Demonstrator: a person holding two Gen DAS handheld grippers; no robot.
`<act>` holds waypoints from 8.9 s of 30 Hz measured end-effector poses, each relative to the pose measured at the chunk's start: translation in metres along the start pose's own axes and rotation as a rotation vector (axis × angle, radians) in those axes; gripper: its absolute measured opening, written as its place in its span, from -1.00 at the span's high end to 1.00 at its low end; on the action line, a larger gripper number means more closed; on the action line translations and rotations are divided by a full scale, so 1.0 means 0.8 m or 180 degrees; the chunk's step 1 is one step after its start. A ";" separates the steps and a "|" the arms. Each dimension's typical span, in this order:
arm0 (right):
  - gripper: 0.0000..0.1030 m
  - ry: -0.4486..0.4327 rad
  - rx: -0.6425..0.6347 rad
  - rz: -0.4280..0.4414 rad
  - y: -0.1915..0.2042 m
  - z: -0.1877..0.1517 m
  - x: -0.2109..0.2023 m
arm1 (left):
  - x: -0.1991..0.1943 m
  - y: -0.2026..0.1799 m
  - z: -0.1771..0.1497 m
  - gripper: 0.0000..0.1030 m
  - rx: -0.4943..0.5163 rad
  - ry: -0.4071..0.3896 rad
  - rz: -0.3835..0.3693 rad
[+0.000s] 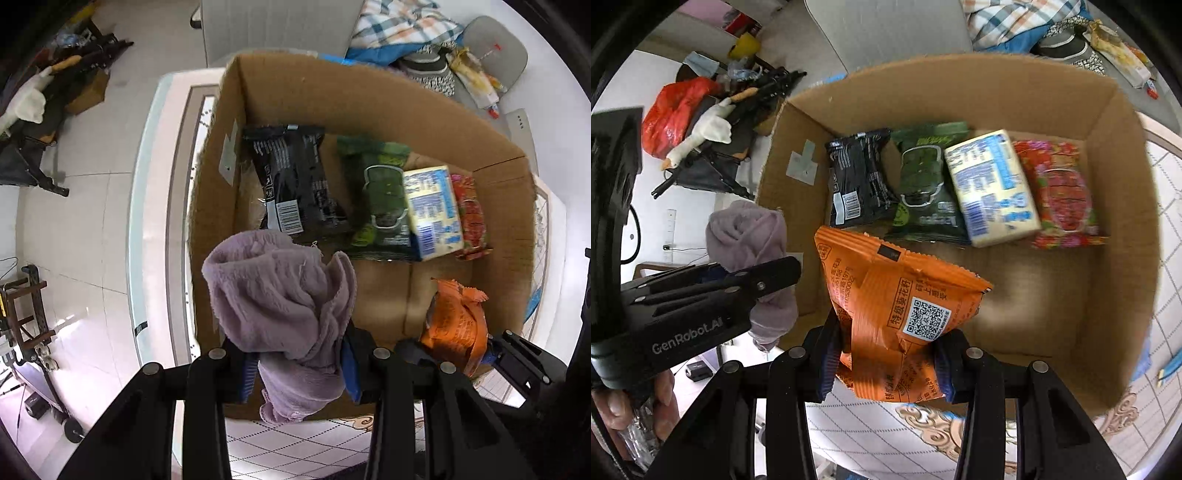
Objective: Organize soft objects
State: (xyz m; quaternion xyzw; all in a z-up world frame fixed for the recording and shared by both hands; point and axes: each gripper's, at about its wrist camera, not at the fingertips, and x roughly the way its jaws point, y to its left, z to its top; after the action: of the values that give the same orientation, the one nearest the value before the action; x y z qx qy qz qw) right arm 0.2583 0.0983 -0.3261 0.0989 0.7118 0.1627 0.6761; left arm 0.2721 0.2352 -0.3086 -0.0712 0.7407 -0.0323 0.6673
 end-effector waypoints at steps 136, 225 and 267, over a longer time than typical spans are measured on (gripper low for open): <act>0.47 0.0372 0.1410 -0.1070 -0.569 -0.135 -0.060 | 0.231 -0.561 -0.076 0.09 0.0890 0.0408 0.0417; -0.45 -0.0570 0.0706 -0.0895 -0.145 -0.029 -0.097 | -0.001 -0.104 -0.024 -0.96 -0.0368 -0.0101 -0.0729; -0.89 -0.1717 -0.0176 -0.0839 -0.029 -0.262 -0.376 | -0.291 -0.150 -0.287 -0.96 0.0142 -0.2064 0.0354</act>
State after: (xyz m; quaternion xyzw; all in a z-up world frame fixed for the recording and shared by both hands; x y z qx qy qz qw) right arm 0.0716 -0.0525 -0.0474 0.0269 0.5085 0.0607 0.8585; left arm 0.0748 0.1404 -0.0375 -0.0226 0.4914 0.0124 0.8705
